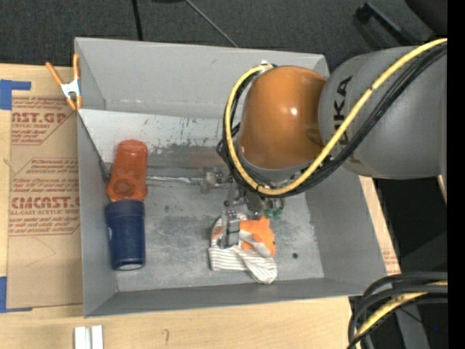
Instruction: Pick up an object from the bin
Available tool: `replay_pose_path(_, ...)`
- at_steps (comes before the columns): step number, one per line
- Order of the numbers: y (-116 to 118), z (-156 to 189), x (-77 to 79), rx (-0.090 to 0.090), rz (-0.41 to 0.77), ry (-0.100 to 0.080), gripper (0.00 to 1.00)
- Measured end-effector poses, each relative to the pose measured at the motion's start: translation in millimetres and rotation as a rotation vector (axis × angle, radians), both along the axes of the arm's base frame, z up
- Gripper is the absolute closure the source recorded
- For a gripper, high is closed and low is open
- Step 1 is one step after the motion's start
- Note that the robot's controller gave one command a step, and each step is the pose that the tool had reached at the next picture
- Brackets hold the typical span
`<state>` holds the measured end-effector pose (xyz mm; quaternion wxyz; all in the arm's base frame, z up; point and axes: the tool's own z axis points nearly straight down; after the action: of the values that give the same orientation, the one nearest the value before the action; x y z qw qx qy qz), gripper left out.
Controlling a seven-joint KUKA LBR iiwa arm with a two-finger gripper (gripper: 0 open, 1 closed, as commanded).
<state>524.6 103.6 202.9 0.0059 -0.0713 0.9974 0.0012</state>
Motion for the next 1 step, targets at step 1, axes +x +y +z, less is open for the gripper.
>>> replay_pose_path(1,-20.6,-49.6,7.7,-0.003,0.069,0.007,0.0)
